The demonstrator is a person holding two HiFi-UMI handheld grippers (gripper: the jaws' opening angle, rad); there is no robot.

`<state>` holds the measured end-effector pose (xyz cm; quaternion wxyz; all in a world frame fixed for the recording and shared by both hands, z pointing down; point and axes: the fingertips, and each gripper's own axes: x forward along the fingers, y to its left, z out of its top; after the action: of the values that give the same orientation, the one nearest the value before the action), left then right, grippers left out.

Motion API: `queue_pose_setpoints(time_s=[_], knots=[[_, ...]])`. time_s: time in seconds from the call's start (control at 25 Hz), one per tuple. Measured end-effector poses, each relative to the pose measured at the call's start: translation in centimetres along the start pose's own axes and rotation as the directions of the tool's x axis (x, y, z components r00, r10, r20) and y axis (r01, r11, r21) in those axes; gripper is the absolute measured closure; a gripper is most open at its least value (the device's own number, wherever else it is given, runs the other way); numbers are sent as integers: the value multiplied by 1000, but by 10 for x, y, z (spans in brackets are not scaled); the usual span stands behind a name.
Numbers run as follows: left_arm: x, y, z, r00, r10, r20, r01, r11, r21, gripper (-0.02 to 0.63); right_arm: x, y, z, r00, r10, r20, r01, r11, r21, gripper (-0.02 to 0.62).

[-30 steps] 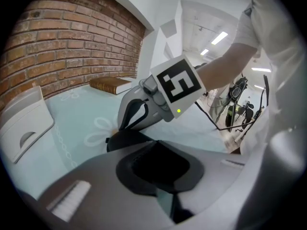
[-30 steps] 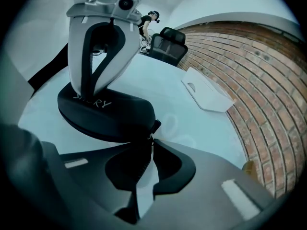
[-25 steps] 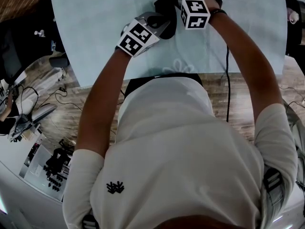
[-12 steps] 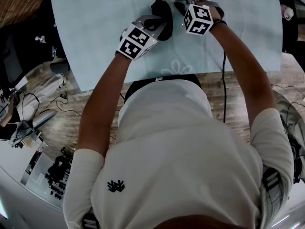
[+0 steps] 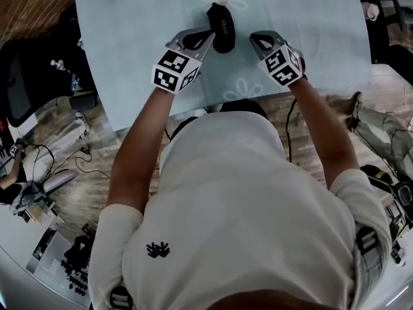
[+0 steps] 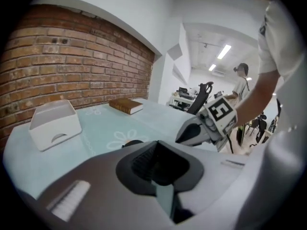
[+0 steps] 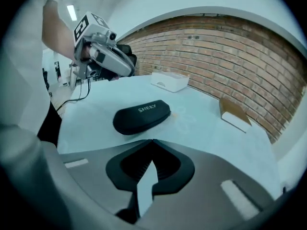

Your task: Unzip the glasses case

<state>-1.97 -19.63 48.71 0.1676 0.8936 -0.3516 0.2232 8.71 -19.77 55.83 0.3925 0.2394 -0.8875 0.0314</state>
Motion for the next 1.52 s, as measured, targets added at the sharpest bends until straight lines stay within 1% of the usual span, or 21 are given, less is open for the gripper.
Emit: queue_pose_setpoints(time_s=[0.12,0.28,0.4,0.48,0.6,0.76,0.88,1.0,1.2,1.36,1.52], knots=[[-38,-14,0,999,-14,45,15,1000,-23,551,-28,41,6,999,-18,48,13,995,100,595],[-98,-44,-7,993,-69,96,74,996,-52,551,-67,98,26,993,-27,111,5,982,189,595],[-145,-67,-12,978,-120,171,140,985,-105,551,-89,133,36,988,-38,148,3,974,226,595],[-176,-81,-19,967,-136,215,168,976,-138,551,-105,153,44,982,-57,180,12,970,242,595],[-224,-96,-42,967,-118,225,153,977,-147,551,-128,188,56,973,-89,213,32,966,257,595],[-281,-112,-82,973,-66,219,104,980,-167,551,-154,239,68,965,-112,237,48,965,259,595],[-319,-120,-111,980,-28,197,64,982,-176,551,-165,276,73,960,-124,252,51,959,278,595],[-346,-131,-134,984,-8,176,37,985,-166,551,-173,308,72,960,-120,255,43,956,290,595],[-371,-140,-145,983,6,183,19,990,-137,551,-182,339,82,954,-116,276,38,961,274,595],[-379,-150,-145,978,5,209,25,990,-137,551,-191,354,87,950,-124,285,49,965,258,595],[-384,-157,-149,977,-7,214,36,991,-132,551,-197,364,91,947,-128,296,53,967,248,595]])
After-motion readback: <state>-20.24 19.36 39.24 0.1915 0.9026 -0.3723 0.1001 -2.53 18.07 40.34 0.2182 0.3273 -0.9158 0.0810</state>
